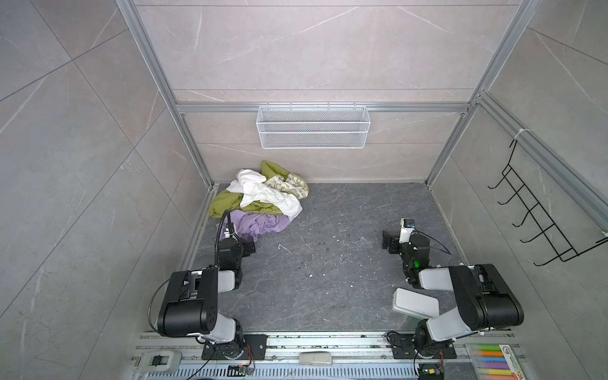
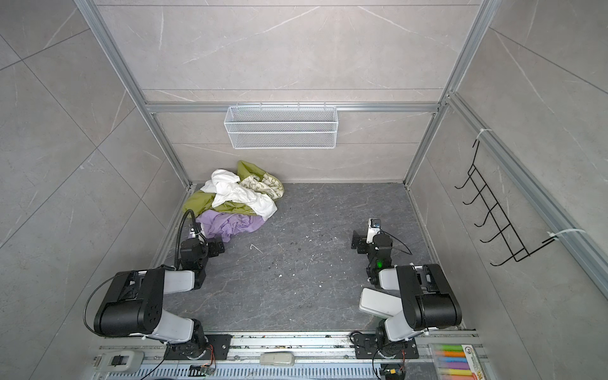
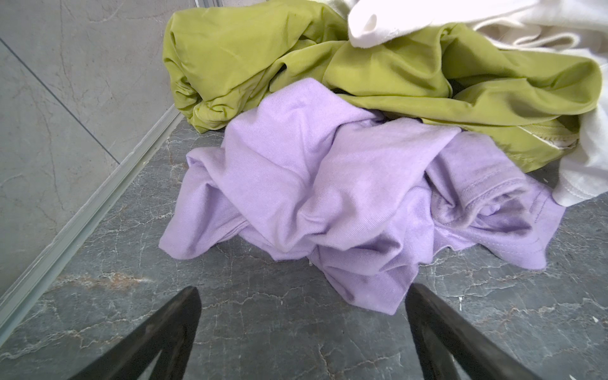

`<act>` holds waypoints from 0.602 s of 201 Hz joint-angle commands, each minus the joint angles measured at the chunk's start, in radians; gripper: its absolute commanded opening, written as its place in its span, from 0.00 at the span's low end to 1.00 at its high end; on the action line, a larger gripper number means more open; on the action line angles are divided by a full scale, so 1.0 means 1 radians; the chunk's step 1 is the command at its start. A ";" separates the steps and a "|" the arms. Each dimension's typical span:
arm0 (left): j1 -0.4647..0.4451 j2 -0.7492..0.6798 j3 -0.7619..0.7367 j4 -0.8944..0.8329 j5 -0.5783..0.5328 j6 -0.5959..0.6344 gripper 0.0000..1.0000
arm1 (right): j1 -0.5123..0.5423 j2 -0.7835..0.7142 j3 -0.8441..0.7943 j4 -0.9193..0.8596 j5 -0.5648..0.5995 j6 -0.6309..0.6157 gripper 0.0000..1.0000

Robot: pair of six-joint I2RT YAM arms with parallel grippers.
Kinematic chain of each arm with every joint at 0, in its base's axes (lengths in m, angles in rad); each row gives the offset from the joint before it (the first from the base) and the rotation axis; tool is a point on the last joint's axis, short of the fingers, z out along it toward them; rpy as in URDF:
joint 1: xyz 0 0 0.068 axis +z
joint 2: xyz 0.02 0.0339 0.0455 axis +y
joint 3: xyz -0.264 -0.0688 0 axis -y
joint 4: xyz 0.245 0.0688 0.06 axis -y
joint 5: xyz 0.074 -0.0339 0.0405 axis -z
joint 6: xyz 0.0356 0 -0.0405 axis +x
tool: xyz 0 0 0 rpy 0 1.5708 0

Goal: Pick out a specific cloth from the pile
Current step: 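Reach the left gripper to the purple shirt while the right arm moves forward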

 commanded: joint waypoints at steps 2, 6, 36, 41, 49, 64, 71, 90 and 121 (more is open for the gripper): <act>-0.001 0.002 0.015 0.031 -0.010 0.016 1.00 | -0.006 -0.011 0.000 0.014 -0.006 -0.005 1.00; -0.001 0.002 0.015 0.031 -0.010 0.016 1.00 | -0.006 -0.010 0.000 0.012 -0.006 -0.005 1.00; -0.003 0.000 0.010 0.037 -0.015 0.017 1.00 | -0.005 -0.011 0.000 0.012 -0.006 -0.003 1.00; -0.006 -0.001 0.007 0.044 -0.021 0.020 1.00 | -0.006 -0.010 0.000 0.013 -0.006 -0.003 1.00; -0.017 -0.008 -0.002 0.054 -0.035 0.029 1.00 | -0.006 -0.010 0.000 0.014 -0.007 -0.004 1.00; -0.043 -0.033 -0.012 0.054 -0.079 0.037 1.00 | -0.004 -0.015 0.001 0.014 0.024 -0.004 1.00; -0.054 -0.054 -0.010 0.037 -0.110 0.042 1.00 | 0.008 -0.035 0.008 -0.009 0.091 0.009 1.00; -0.062 -0.158 0.035 -0.144 -0.129 0.027 1.00 | 0.070 -0.148 0.064 -0.196 0.254 -0.003 1.00; -0.062 -0.280 0.125 -0.374 -0.163 -0.081 1.00 | 0.130 -0.323 0.219 -0.525 0.232 0.061 1.00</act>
